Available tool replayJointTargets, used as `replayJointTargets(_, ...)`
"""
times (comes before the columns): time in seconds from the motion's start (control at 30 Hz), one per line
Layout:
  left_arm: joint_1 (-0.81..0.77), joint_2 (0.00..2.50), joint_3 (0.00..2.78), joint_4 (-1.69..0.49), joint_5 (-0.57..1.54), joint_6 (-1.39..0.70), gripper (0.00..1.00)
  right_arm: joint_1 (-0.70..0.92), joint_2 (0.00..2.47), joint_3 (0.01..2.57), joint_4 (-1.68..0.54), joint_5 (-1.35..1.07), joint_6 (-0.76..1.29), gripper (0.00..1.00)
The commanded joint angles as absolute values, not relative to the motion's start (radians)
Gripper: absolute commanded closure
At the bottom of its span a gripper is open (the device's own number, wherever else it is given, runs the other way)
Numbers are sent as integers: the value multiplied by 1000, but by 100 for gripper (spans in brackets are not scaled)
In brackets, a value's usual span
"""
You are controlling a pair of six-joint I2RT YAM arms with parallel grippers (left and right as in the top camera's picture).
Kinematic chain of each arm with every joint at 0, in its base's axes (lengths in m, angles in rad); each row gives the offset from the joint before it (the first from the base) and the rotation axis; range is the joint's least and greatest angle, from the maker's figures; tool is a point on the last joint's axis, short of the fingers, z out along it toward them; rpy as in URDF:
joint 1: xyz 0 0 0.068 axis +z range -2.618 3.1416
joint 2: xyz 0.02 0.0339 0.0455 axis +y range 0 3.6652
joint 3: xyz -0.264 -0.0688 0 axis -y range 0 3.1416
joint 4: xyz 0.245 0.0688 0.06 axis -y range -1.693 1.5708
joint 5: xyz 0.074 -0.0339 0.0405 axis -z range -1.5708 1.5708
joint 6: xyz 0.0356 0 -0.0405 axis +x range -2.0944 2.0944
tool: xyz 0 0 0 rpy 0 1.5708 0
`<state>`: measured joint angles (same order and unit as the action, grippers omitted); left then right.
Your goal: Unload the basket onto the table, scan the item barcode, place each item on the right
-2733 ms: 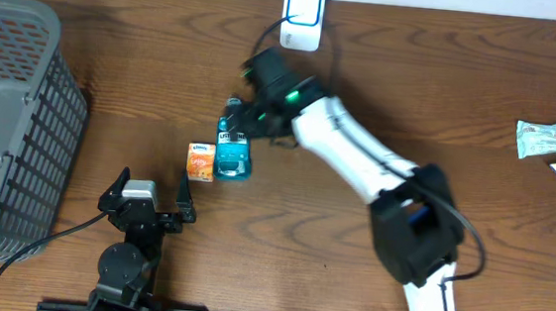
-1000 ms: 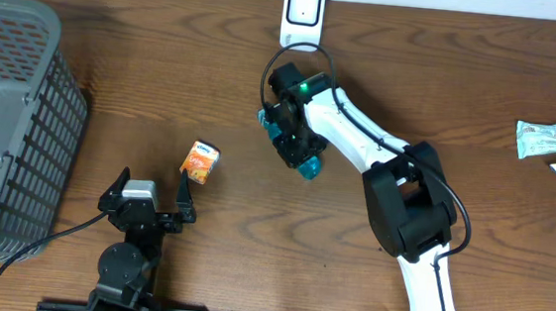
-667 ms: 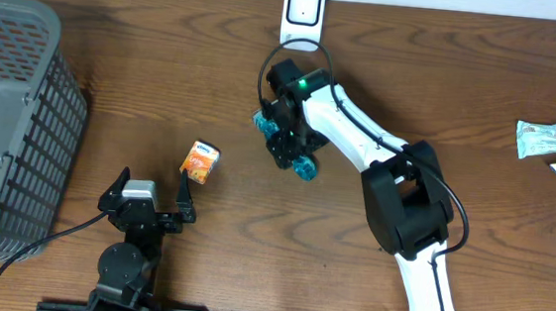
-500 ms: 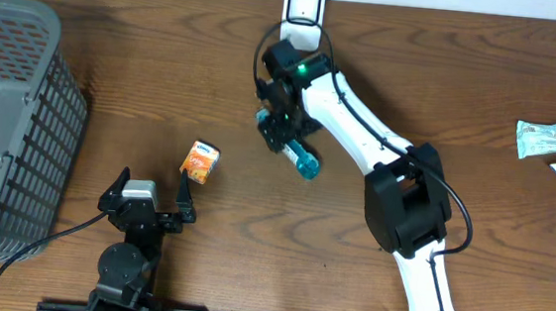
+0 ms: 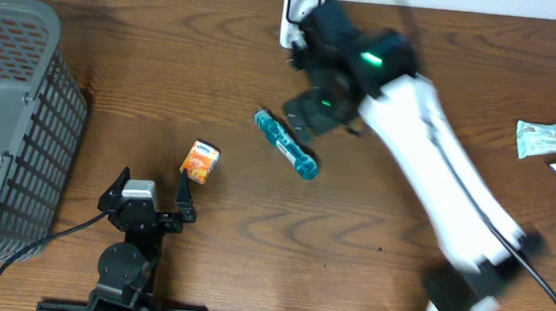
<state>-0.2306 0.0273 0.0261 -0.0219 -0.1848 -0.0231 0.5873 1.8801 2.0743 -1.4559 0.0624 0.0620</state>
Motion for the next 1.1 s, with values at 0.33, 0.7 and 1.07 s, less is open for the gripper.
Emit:
replayJointTargets(0.33, -231, 23, 4, -53, -191, -21, 2, 591, 1559, 984, -389, -40, 115, 1)
replayJointTargets(0.7, -231, 23, 4, -53, -191, -21, 2, 637, 1717, 967, -260, -52, -50, 4)
replayJointTargets(1.07, -231, 23, 4, -53, -191, -21, 2, 633, 1855, 970, -164, 61, -122, 32)
